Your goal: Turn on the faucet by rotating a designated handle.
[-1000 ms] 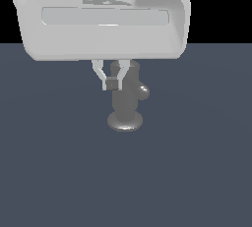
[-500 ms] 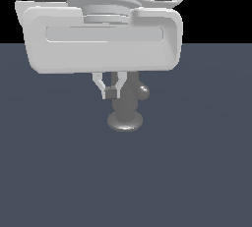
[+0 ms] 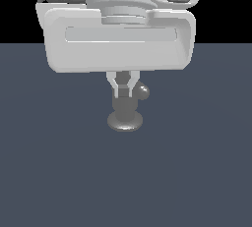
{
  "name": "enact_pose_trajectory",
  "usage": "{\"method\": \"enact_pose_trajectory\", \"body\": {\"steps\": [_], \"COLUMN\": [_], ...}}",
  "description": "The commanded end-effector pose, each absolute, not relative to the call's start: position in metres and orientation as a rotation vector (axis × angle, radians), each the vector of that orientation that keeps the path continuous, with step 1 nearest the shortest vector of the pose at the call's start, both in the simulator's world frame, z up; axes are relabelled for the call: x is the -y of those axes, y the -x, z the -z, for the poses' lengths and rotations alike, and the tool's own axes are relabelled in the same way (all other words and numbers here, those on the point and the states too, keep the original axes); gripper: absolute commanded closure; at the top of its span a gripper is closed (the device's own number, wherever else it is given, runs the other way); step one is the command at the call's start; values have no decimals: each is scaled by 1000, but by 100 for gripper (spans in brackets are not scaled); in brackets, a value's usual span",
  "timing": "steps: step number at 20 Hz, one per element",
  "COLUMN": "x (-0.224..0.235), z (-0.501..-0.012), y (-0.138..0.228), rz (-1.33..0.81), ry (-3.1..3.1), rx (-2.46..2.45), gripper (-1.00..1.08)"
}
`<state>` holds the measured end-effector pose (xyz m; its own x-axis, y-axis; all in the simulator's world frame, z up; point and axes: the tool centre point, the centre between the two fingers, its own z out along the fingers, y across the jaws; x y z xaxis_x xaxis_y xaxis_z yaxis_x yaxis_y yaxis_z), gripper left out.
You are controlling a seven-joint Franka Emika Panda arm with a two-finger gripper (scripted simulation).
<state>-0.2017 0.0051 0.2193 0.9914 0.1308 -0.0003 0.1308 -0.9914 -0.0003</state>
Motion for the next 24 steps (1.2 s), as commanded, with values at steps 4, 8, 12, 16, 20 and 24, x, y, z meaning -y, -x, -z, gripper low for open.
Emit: {"method": "enact_pose_trajectory", "body": {"steps": [4,8,12,16,20,24], "x": [20,37,55,72,89,106], "z": [-219,-219,-219,-219,-219,-219], "y": [194,189,183,178,173,167], "rz": [0,0,0,0,0,0], "ry": [3135,3135,3135,3135,3135,3135], "rx": [206,206,206,206,206,206], "gripper": [108,108,108,108,108,108]}}
